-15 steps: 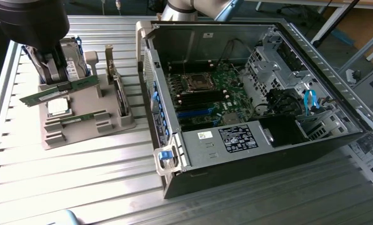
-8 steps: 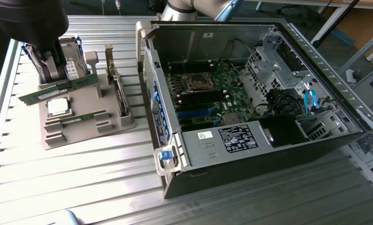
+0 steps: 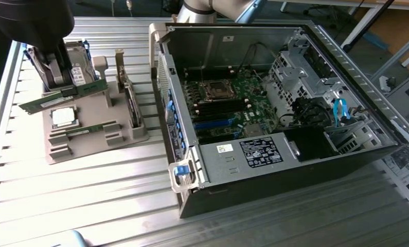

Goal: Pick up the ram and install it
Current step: 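Pick up the ram and move it above insertion slot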

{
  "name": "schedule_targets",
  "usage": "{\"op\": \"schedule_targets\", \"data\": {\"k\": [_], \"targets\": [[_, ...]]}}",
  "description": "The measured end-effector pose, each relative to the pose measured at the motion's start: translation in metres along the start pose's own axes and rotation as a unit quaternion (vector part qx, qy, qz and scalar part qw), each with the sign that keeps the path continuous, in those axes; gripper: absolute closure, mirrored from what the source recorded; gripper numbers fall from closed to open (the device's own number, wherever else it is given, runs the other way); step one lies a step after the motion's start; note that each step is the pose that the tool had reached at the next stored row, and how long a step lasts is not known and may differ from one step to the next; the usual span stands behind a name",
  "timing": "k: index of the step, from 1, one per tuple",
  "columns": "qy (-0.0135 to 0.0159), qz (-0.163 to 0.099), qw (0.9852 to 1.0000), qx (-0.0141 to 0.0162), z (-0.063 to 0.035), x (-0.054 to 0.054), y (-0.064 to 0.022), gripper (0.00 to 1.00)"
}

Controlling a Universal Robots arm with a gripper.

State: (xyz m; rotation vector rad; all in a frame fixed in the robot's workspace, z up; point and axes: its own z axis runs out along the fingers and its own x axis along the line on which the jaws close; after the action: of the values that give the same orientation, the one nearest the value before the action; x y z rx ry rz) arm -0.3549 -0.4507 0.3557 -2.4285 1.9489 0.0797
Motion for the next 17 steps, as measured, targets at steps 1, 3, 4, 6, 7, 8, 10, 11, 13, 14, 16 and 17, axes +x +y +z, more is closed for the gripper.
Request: {"op": "schedule_targets", "data": {"k": [1,3,4,6,7,8,10,11,13,14,16,17], "targets": [[-0.0001,0.000,1.0000,0.0001,-0.0006,0.000,0.0000,0.88],[-0.0002,0.000,1.0000,0.0001,-0.0021,0.000,0.0000,0.88],[-0.0003,0.000,1.0000,0.0001,-0.0028,0.000,0.0000,0.88],[-0.0004,0.000,1.0000,0.0002,-0.0042,0.000,0.0001,0.88],[-0.0004,0.000,1.0000,0.0001,-0.0051,0.000,0.0001,0.88],[-0.0004,0.000,1.0000,0.0001,-0.0056,0.000,0.0001,0.88],[-0.0005,0.000,1.0000,0.0002,-0.0070,0.000,0.0001,0.88],[-0.0005,0.000,1.0000,0.0002,-0.0079,0.000,0.0001,0.88],[-0.0006,0.000,1.0000,0.0002,-0.0095,-0.001,0.0001,0.88],[-0.0007,0.000,1.0000,0.0002,-0.0101,-0.001,0.0001,0.88],[-0.0007,0.000,1.0000,0.0002,-0.0116,-0.001,0.0001,0.88],[-0.0008,0.000,1.0000,0.0002,-0.0125,-0.001,0.0002,0.88]]}}
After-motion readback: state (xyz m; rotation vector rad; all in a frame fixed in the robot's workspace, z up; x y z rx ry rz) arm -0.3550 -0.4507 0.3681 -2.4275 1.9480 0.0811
